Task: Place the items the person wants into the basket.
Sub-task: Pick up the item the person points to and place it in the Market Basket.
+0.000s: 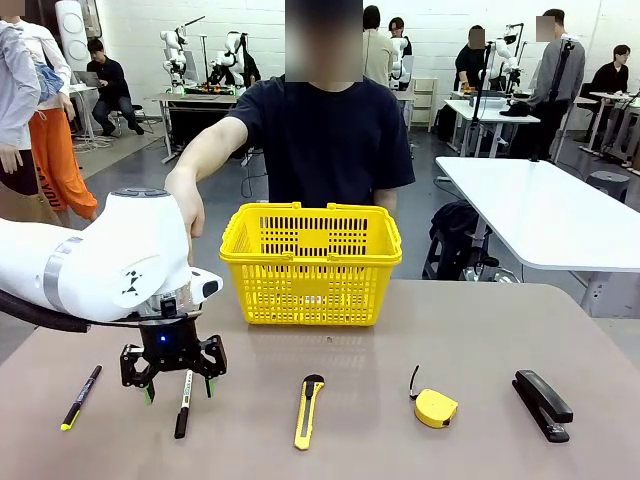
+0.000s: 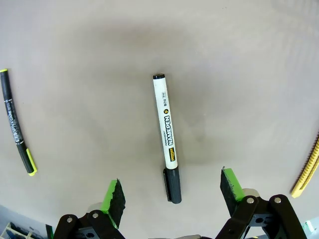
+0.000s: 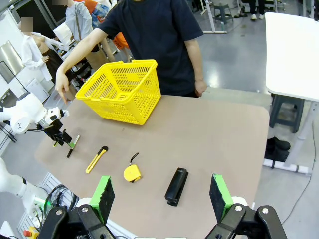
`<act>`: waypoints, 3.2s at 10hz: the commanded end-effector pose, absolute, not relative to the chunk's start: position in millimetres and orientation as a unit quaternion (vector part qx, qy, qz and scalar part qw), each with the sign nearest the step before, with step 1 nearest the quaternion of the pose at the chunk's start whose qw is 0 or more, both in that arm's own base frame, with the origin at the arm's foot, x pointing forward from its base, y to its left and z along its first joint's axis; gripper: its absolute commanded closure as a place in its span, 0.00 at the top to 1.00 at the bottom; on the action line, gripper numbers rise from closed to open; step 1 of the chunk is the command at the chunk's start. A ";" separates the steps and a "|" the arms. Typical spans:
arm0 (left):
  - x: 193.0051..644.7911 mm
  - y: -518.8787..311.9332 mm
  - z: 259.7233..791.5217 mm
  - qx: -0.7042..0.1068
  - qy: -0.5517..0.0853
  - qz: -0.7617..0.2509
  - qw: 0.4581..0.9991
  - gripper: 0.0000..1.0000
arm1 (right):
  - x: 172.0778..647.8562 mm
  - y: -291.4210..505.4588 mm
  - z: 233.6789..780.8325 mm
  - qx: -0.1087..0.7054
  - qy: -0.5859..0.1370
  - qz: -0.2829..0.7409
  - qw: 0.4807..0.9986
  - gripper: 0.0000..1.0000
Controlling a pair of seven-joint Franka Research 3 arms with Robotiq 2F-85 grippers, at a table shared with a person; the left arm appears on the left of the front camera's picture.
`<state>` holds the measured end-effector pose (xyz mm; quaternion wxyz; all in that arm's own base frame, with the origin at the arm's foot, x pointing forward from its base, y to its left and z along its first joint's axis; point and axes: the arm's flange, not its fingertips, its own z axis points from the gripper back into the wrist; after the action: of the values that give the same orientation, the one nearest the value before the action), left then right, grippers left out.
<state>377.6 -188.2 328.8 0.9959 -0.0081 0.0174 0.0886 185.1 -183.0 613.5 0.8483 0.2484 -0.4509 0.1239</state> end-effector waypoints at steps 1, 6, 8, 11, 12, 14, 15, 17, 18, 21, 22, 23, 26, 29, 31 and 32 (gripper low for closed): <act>386.5 -196.0 322.3 -0.008 0.021 0.098 0.995 1.00 | 188.1 -182.0 611.7 0.249 -0.448 0.125 0.850 1.00; 392.3 -196.1 308.5 0.004 0.032 0.102 0.994 1.00 | 188.1 -182.0 611.7 0.249 -0.448 0.125 0.850 1.00; 391.8 -196.3 306.5 0.007 0.027 0.096 0.995 0.77 | 188.1 -182.0 611.7 0.249 -0.448 0.125 0.850 1.00; 391.2 -197.5 305.3 0.009 0.031 0.085 0.996 0.00 | 188.1 -182.0 611.7 0.249 -0.448 0.125 0.850 1.00; 391.1 -197.5 305.1 0.008 0.032 0.086 0.996 0.00 | 188.1 -182.0 611.7 0.249 -0.448 0.125 0.850 1.00; 391.2 -197.7 305.2 0.007 0.035 0.085 0.996 0.08 | 188.1 -182.0 611.7 0.249 -0.448 0.125 0.850 1.00; 391.1 -197.8 305.6 0.006 0.035 0.085 0.996 0.00 | 188.1 -182.0 611.7 0.249 -0.448 0.125 0.850 1.00; 391.0 -197.9 306.1 0.005 0.036 0.084 0.996 0.00 | 188.1 -182.0 611.7 0.249 -0.448 0.125 0.850 1.00; 391.2 -197.5 307.0 0.006 0.037 0.083 0.996 0.00 | 188.1 -182.0 611.7 0.249 -0.448 0.125 0.850 1.00; 387.4 -195.2 326.0 0.001 0.053 0.056 0.997 0.00 | 188.1 -182.0 611.7 0.249 -0.448 0.125 0.850 1.00; 384.9 -193.7 340.3 0.007 0.061 0.047 0.997 0.00 | 188.1 -182.0 611.7 0.249 -0.448 0.125 0.850 1.00; 375.4 -193.5 368.6 0.020 0.064 0.020 0.998 0.00 | 188.1 -182.0 611.7 0.249 -0.448 0.125 0.850 1.00; 338.5 -196.3 475.1 0.012 0.019 -0.041 0.999 0.00 | 188.1 -182.0 611.7 0.249 -0.448 0.125 0.850 1.00; 317.9 -195.9 542.8 -0.015 -0.004 -0.048 0.999 0.00 | 188.1 -182.0 611.7 0.249 -0.448 0.125 0.850 1.00; 310.1 -193.8 547.4 -0.012 -0.026 -0.042 0.999 0.00 | 188.1 -182.0 611.7 0.249 -0.448 0.125 0.850 1.00; 311.9 -198.6 556.5 -0.005 -0.019 -0.038 0.999 0.00 | 188.1 -182.0 611.7 0.249 -0.448 0.125 0.850 1.00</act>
<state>310.8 -197.9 558.6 0.9990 -0.0069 -0.0229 -0.0365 185.7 -183.0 613.1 0.8487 0.2486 -0.4501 0.1237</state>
